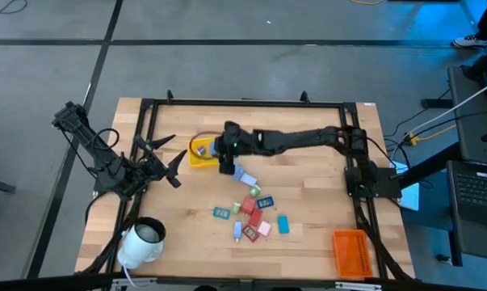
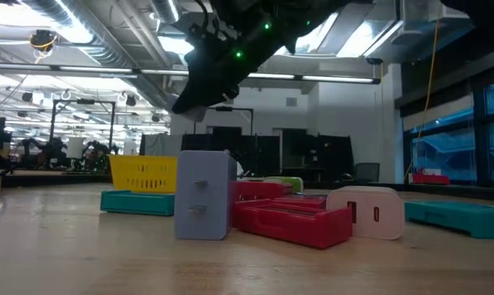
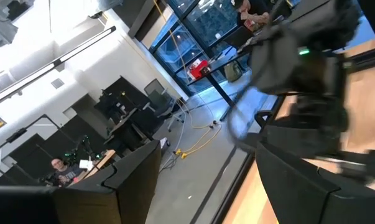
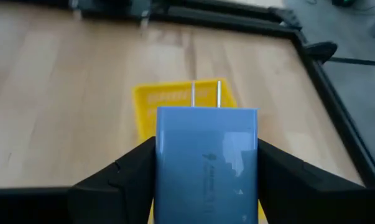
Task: Pick & Place Office items
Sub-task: Put the middle light blue charger adapter into the yellow bin, then put the top light blue charger adapter into the yellow bin
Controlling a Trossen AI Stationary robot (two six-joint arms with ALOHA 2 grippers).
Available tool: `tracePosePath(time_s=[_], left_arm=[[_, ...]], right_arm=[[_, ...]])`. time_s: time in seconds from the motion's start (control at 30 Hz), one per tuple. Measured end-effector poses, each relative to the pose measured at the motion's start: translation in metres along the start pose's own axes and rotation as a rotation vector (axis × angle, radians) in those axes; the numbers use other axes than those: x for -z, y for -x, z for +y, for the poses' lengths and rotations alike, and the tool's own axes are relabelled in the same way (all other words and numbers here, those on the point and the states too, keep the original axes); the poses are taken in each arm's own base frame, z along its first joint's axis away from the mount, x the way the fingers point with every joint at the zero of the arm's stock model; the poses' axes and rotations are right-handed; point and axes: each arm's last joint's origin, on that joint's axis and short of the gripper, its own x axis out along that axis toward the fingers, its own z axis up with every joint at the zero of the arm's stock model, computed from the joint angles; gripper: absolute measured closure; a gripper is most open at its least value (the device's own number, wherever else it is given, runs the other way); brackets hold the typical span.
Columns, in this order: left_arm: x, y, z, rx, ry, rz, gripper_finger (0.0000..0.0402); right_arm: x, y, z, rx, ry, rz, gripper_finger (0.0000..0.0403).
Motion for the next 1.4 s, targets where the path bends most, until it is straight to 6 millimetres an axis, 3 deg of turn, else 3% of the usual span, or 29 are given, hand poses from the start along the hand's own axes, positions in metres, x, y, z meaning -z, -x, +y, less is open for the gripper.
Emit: tracePosePath(time_s=[0.17, 0.53, 0.9, 1.27, 1.4], left_arm=[[0.0, 0.0, 0.0, 0.0, 0.0, 0.0, 0.0141], [0.0, 0.0, 0.0, 0.0, -0.008, 0.0, 0.0141], [0.0, 0.0, 0.0, 0.001, -0.009, 0.0, 0.0141], [0.0, 0.0, 0.0, 0.001, -0.014, 0.0, 0.0141], [0.0, 0.0, 0.0, 0.001, -0.036, -0.001, 0.0141]], right_arm=[[-0.002, -0.002, -0.023, -0.076, -0.083, -0.072, 0.0179], [0.022, -0.029, -0.03, -0.112, -0.144, -0.013, 0.0174], [0.022, -0.03, -0.046, -0.15, -0.193, -0.058, 0.015], [0.035, -0.04, -0.044, -0.16, -0.19, 0.005, 0.0137], [0.03, -0.025, -0.039, -0.174, -0.14, 0.075, 0.0137]])
